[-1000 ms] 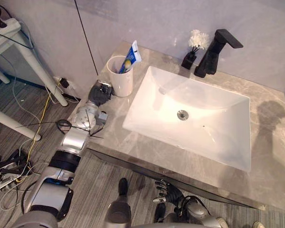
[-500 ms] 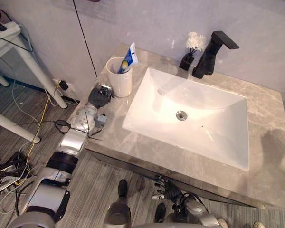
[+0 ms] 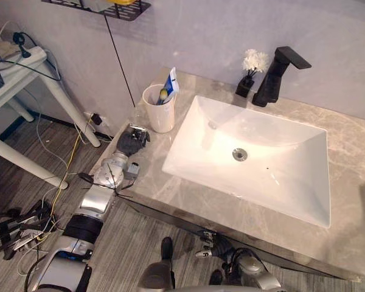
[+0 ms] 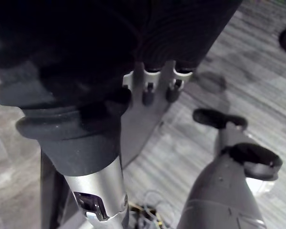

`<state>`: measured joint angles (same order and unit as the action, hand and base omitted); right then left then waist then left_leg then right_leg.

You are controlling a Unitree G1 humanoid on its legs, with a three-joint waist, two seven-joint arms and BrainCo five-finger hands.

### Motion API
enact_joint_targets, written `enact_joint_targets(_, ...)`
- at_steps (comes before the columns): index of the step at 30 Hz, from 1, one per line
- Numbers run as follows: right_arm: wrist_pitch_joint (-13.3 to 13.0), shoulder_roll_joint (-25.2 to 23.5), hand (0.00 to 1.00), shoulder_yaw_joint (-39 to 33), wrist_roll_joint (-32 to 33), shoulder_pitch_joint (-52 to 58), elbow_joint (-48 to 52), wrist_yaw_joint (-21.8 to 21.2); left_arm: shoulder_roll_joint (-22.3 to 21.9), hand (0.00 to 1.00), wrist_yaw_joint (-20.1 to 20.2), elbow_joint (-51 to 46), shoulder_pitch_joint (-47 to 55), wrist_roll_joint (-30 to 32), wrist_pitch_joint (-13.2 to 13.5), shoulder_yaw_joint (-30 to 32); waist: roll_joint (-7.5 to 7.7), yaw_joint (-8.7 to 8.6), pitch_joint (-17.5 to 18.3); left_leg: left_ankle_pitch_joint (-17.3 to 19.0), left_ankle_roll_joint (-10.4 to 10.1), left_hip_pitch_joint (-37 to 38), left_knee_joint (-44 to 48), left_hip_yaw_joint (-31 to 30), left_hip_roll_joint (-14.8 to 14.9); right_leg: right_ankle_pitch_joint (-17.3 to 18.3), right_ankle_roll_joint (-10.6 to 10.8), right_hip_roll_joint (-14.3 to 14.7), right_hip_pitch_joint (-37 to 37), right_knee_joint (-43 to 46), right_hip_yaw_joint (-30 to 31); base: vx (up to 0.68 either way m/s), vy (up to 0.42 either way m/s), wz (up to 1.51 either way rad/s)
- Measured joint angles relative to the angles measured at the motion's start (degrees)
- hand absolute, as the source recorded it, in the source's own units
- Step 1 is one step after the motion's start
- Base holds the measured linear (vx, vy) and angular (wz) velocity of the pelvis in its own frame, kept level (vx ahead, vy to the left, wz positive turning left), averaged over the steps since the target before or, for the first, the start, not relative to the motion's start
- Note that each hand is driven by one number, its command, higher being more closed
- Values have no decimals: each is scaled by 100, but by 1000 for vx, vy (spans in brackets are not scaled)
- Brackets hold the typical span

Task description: Organize washtable

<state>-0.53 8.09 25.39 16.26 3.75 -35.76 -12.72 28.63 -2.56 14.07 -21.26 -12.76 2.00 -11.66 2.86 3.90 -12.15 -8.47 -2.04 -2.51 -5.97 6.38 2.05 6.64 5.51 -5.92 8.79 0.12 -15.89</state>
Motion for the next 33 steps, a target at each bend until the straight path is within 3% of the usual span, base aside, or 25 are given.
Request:
enact_joint_targets(23, 89, 49, 0, -1, 0, -6, -8, 1, -314, 100, -10, 455, -476, -8, 94, -442, 35, -14, 35, -1, 6, -8, 1, -41, -53, 29, 62, -44, -11, 39, -9, -1, -1, 0)
enact_joint_targets(33, 87, 42, 0, -5, 0, -9, 9, 2, -201, 100, -23, 693, -960, -17, 73, -658, 192, -3, -73, -1, 6, 0, 2, 4, -32, 29, 60, -38, -32, 46, 20, 0, 0, -1)
